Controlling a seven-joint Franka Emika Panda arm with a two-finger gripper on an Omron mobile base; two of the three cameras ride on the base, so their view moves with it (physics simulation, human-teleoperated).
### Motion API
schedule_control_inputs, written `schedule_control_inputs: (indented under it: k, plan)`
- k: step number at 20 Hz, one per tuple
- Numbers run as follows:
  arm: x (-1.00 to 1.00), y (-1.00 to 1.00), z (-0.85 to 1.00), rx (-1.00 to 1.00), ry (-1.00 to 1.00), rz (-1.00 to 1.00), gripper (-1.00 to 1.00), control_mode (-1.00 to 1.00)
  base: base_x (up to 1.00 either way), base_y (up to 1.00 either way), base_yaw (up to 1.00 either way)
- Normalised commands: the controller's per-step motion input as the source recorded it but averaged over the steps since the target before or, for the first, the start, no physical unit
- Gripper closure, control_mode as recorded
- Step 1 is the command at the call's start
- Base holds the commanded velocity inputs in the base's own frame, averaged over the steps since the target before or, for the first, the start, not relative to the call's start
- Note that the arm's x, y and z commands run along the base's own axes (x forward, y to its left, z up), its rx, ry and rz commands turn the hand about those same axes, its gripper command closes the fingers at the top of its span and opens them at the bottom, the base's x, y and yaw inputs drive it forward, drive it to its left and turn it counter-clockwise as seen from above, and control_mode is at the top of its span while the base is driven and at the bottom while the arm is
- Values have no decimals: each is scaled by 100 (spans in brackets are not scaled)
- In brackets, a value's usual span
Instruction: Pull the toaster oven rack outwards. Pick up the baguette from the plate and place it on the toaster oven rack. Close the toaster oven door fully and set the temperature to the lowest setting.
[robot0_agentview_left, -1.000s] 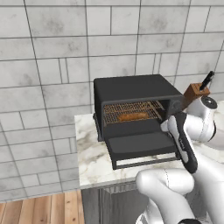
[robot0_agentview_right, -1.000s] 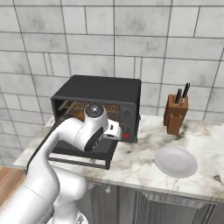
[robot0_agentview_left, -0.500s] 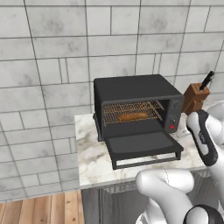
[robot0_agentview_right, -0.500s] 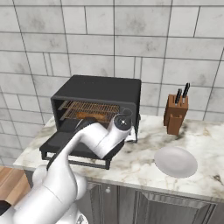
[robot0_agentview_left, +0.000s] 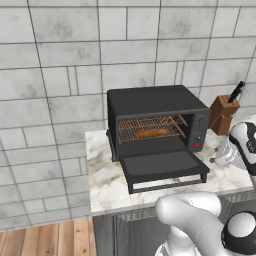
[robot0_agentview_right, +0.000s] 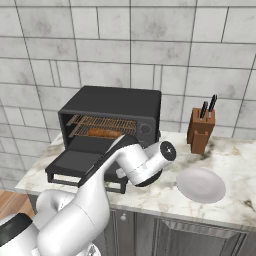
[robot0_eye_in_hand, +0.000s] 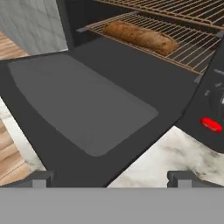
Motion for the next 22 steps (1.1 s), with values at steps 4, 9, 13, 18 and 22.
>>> schedule_control_inputs:
  k: [4, 9, 13, 18, 22]
  plan:
    - [0, -3, -37, 0, -30, 32, -100, -100, 0, 0, 0]
    - [0, 0, -32, 0, -37, 24, -100, -100, 0, 0, 0]
    - [0, 0, -30, 0, -17, 14, -100, -100, 0, 0, 0]
    - [0, 0, -21, 0, 0, 9, -100, -100, 0, 0, 0]
    - [0, 0, -20, 0, 0, 8, -100, -100, 0, 0, 0]
